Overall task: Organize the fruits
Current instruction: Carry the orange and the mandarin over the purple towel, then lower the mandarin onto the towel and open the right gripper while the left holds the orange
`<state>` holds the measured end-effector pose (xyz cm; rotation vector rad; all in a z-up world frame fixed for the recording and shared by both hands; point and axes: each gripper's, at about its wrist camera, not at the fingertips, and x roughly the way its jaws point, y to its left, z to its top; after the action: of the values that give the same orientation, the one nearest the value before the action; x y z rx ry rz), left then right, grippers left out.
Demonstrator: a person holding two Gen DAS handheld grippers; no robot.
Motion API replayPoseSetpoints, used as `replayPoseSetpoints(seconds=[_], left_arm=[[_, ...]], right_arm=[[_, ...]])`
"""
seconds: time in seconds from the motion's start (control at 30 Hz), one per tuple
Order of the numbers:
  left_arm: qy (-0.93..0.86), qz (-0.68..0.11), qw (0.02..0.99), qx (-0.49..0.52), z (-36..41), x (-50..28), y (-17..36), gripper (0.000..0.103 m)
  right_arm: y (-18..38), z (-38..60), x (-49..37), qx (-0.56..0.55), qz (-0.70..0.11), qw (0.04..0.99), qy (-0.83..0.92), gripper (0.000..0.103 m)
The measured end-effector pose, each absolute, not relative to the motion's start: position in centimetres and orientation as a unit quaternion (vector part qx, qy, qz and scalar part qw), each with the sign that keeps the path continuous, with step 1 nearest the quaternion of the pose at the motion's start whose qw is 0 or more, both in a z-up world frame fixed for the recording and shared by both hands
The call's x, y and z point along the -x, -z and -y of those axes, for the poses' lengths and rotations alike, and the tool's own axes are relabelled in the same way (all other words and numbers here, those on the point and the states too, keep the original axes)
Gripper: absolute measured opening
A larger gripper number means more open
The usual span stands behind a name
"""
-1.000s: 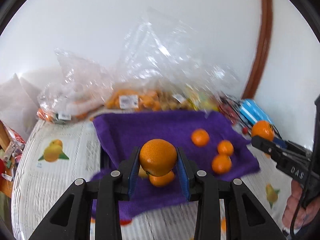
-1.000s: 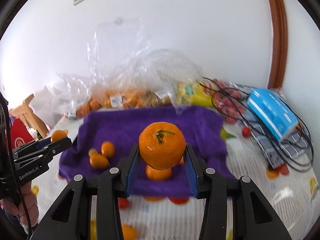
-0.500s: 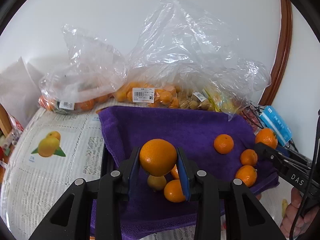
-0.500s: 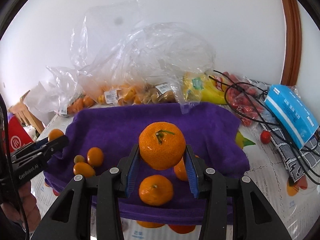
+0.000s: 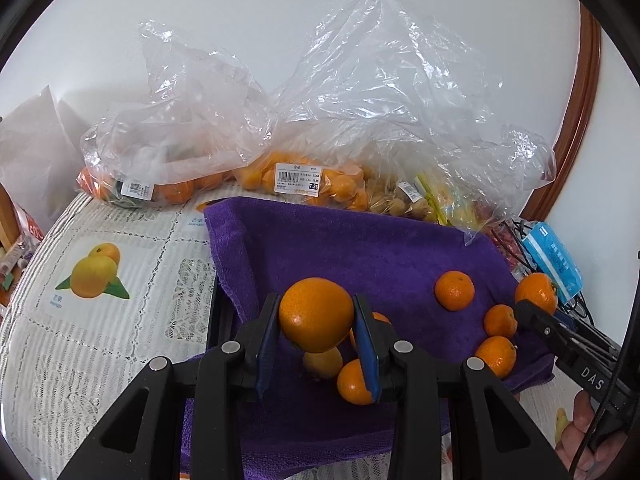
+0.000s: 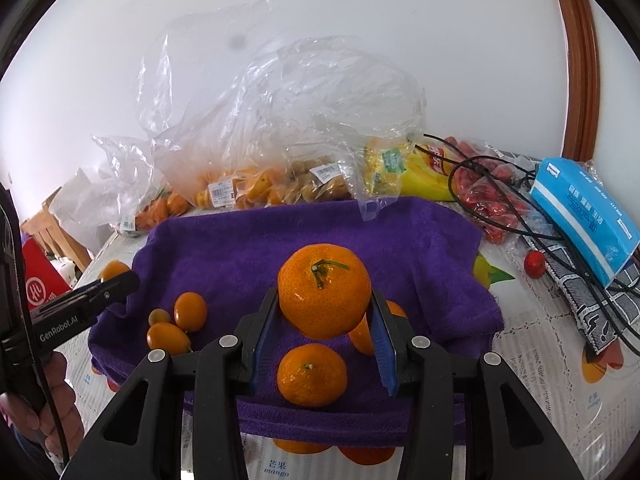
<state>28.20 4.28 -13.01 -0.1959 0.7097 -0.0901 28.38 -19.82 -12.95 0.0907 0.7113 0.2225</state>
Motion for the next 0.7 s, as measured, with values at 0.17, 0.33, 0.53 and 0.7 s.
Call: replayPoseSetpoints(seconds=[0.17, 0.33, 0.53, 0.7], left_arm=[[0.038, -0.352, 0.931, 0.095, -4.3, -28.4, 13.2, 0.034], [0.037, -0.353, 0.930, 0.096, -4.3, -28.5, 13.3, 0.034], [0.039, -0.353, 0.930, 0.092, -4.1, -28.5, 13.3, 0.034], [0.040, -0.355, 0.929, 0.096, -4.2, -28.6, 13.4, 0.034]], right_arm=[[13.7, 19.4, -28.5, -0.041, -0.357, 0.926, -0.113, 0.043], [14.5, 19.0, -28.8, -0.034, -0.372, 0.920, -0.115, 0.043], [15.1, 18.8, -29.0, -0.029, -0.382, 0.917, -0.111, 0.043], [15.5, 18.8, -29.2, -0.026, -0.390, 0.914, -0.109, 0.043]])
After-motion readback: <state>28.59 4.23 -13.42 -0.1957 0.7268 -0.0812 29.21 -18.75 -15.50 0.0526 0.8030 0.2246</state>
